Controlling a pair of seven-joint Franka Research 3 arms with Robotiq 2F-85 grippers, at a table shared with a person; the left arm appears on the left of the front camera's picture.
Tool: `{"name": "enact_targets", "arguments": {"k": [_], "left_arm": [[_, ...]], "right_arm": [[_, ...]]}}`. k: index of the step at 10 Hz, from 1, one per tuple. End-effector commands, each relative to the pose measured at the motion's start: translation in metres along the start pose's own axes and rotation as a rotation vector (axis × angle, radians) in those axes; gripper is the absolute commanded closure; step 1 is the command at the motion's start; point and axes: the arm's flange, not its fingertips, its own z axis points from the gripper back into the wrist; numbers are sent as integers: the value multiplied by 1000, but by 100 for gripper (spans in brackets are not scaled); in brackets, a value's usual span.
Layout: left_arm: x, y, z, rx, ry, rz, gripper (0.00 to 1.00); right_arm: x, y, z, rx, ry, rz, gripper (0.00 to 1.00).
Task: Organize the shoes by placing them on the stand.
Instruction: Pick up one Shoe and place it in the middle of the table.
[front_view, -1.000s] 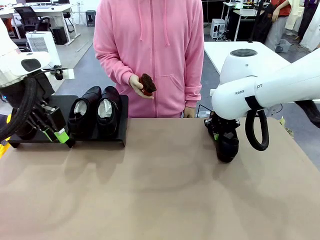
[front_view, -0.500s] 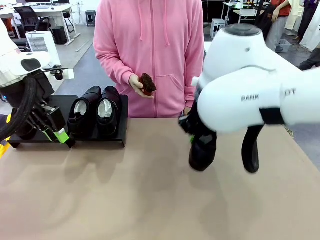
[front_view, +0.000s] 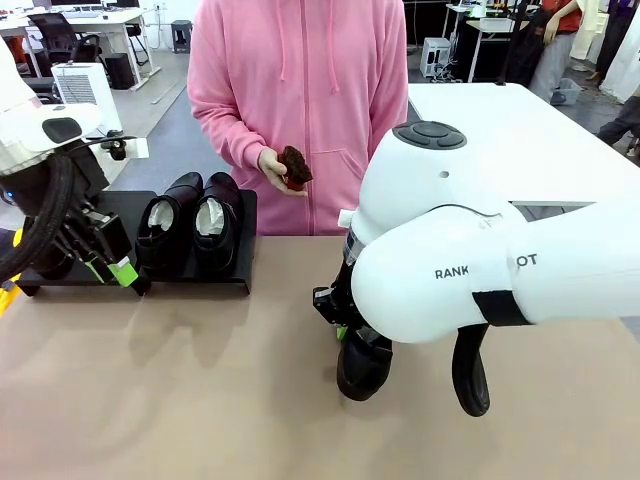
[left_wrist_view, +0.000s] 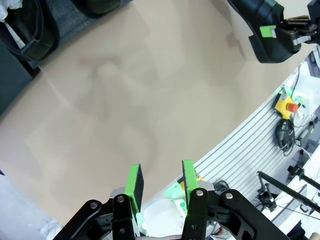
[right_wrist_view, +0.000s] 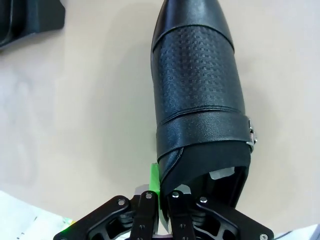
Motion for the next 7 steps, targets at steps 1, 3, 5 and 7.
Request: {"name": "enact_targets", "arguments": {"k": [1, 3, 5, 7], "left_arm": [[-2, 1, 1, -20, -6, -14, 56], [-2, 1, 1, -20, -6, -14, 56], [-2, 1, 1, -20, -6, -14, 56], [-2, 1, 1, -20, -6, -14, 56]], "right_arm": [[1, -1, -10, 47, 1, 21, 100], [4, -4, -23, 52, 27, -10, 100], [10, -7, -27, 58, 52, -23, 94], [12, -8, -19, 73, 42, -22, 63]]}}
